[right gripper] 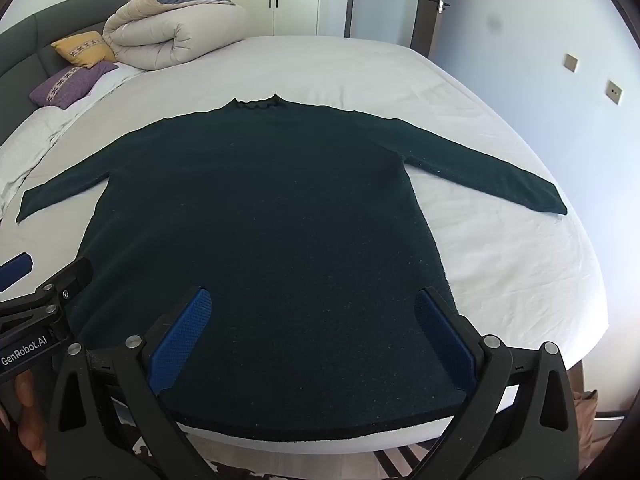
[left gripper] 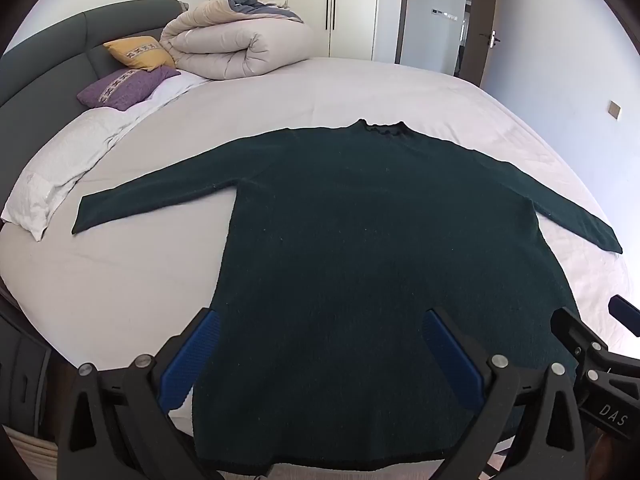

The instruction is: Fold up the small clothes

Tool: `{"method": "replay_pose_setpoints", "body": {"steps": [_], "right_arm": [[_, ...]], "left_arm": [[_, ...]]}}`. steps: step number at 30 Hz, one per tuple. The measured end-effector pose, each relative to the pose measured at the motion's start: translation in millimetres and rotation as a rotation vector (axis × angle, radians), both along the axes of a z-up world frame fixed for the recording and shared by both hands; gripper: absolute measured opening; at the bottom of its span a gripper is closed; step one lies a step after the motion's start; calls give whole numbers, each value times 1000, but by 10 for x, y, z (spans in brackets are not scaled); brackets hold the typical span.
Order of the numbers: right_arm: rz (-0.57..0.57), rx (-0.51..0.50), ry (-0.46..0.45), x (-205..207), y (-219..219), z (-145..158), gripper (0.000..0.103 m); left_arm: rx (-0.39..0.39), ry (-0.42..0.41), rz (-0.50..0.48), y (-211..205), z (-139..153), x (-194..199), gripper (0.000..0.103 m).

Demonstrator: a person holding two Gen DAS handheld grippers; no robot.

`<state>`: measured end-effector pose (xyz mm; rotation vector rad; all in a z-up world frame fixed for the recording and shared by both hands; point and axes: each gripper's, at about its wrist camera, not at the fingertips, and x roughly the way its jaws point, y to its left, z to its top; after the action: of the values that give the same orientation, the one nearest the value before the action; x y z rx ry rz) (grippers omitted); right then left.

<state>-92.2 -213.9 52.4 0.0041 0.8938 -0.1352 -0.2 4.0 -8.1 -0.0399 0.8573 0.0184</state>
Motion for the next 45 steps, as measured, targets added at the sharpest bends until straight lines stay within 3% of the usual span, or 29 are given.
{"method": "replay_pose_setpoints", "body": {"steps": [45], "right_arm": [[2, -6, -1, 35, 1, -5, 103]], "left_arm": [[-10, 12, 9, -43, 17, -38, 103]]}}
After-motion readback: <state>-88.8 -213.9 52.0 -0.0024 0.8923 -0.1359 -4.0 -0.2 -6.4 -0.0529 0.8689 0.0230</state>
